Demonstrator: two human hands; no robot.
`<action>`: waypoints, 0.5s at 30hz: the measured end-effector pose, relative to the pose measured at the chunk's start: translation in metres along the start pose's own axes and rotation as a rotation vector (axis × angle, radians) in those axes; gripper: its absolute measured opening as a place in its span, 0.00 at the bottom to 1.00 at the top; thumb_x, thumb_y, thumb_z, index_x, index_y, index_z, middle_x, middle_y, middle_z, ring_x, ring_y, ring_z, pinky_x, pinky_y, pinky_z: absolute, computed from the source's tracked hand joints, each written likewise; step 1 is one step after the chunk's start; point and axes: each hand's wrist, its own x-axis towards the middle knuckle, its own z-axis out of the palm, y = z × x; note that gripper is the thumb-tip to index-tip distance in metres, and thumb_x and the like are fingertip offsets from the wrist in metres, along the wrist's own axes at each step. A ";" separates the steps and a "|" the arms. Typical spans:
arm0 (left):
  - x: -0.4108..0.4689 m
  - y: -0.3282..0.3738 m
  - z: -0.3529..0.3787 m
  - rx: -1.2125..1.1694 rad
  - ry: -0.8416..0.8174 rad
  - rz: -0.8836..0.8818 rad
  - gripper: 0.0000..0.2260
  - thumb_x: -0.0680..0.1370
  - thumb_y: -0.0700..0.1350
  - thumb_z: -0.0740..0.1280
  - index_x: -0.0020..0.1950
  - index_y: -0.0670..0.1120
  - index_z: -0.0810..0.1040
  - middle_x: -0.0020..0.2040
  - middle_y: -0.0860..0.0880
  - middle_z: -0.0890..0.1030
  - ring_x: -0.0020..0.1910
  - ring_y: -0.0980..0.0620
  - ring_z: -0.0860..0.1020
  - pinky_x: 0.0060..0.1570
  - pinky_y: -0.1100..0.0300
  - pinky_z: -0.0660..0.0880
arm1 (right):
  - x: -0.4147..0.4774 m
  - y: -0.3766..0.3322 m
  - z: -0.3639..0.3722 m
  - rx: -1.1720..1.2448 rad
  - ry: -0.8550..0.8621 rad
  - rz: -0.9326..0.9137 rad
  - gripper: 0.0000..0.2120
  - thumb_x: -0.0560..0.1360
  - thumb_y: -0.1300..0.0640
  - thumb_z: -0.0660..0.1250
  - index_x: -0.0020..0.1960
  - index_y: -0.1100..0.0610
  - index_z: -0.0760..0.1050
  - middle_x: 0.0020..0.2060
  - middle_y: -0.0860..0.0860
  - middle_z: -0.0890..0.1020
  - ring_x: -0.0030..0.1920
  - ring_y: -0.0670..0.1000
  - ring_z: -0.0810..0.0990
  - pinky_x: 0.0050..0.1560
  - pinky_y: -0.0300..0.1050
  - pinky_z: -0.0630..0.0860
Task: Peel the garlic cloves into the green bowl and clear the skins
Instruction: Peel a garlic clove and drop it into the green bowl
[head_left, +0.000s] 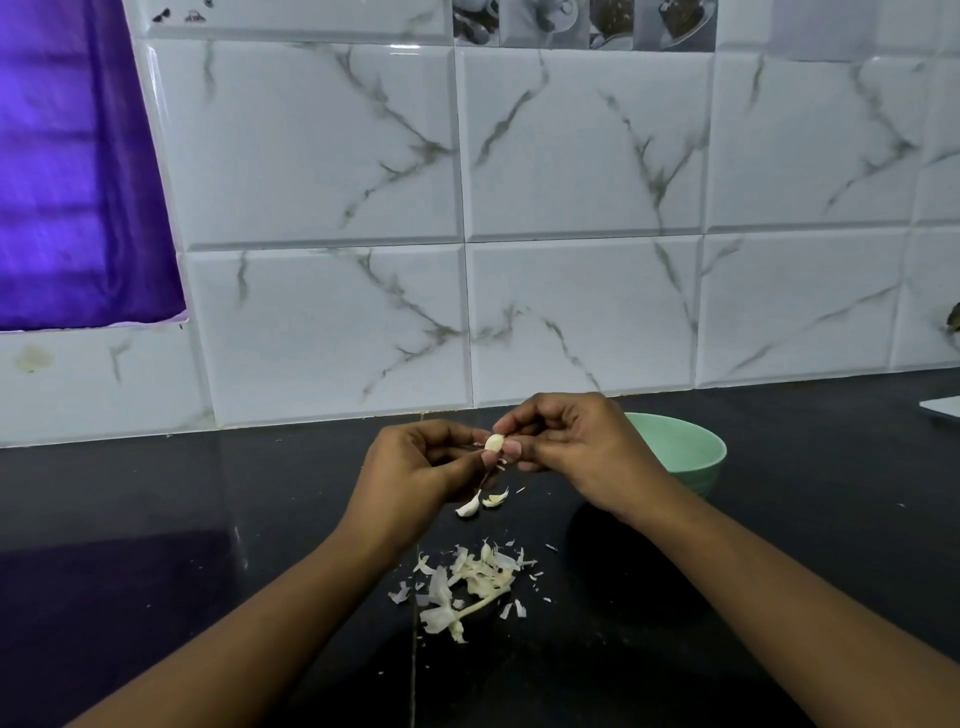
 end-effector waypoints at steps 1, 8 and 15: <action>0.000 0.000 0.000 -0.003 0.000 0.001 0.05 0.73 0.39 0.72 0.48 0.43 0.84 0.39 0.42 0.85 0.47 0.37 0.82 0.48 0.46 0.79 | 0.000 0.000 -0.001 0.033 -0.004 0.014 0.07 0.71 0.68 0.71 0.43 0.56 0.79 0.37 0.50 0.84 0.38 0.45 0.83 0.39 0.36 0.78; 0.000 0.001 -0.001 0.062 -0.007 0.010 0.05 0.73 0.39 0.72 0.47 0.44 0.85 0.37 0.44 0.85 0.44 0.37 0.83 0.50 0.41 0.78 | -0.001 0.002 0.000 0.102 0.025 0.082 0.06 0.72 0.68 0.70 0.44 0.58 0.79 0.36 0.54 0.83 0.36 0.45 0.82 0.36 0.36 0.79; -0.002 -0.001 0.001 0.323 0.077 0.133 0.04 0.72 0.44 0.75 0.46 0.48 0.85 0.32 0.54 0.84 0.33 0.59 0.82 0.35 0.65 0.78 | -0.001 0.001 0.002 0.171 0.033 0.132 0.07 0.71 0.69 0.70 0.47 0.60 0.78 0.34 0.54 0.83 0.35 0.47 0.83 0.34 0.36 0.79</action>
